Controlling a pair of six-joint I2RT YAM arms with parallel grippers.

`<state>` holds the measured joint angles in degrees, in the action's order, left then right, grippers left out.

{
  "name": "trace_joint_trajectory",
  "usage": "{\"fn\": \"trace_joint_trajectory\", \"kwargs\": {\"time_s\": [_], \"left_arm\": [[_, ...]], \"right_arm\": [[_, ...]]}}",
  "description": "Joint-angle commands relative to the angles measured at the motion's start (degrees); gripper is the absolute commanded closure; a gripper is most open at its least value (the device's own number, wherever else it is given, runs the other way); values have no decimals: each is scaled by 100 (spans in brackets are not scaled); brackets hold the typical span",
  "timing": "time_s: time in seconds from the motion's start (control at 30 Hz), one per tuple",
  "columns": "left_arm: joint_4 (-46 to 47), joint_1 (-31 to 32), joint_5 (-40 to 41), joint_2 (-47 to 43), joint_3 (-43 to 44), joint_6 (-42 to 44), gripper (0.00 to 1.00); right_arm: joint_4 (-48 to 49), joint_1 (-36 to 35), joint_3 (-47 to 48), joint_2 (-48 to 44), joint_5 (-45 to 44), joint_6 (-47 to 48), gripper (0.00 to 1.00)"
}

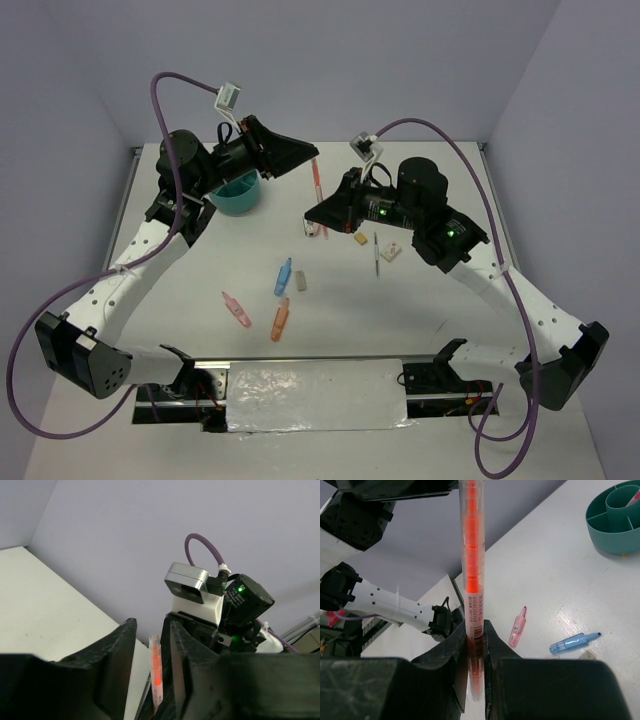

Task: Sort the stationery into containers
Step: Close the pen cap on the pen.

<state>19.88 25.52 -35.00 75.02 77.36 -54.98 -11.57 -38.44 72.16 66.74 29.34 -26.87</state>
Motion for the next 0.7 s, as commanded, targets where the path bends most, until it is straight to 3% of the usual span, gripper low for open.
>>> {"fn": "trace_joint_trajectory", "kwargs": {"time_s": [0.0, 0.07, 0.2, 0.23, 0.33, 0.43, 0.67], "left_arm": [[420, 6, -182, -40, 7, -109, 63], [333, 15, -217, -23, 16, -127, 73], [367, 128, -244, -102, -195, -136, 72], [359, 164, -218, -119, -274, -118, 79], [315, 278, -200, -181, -379, -83, 87], [34, 445, -156, -207, -397, 101, 100], [-441, 867, 72, -506, -932, 392, 100]], "right_arm": [[15, -15, 325, -30, 28, 130, 100], [15, -15, 395, -12, 28, 121, 100], [-108, -15, 754, 163, 10, 209, 100], [-161, -15, 817, 199, 1, 235, 100], [-336, -6, 1133, 357, -78, 340, 100], [-599, 20, 1677, 638, -122, 542, 100], [-1031, 345, 3224, 1367, -219, 657, 100]]}}
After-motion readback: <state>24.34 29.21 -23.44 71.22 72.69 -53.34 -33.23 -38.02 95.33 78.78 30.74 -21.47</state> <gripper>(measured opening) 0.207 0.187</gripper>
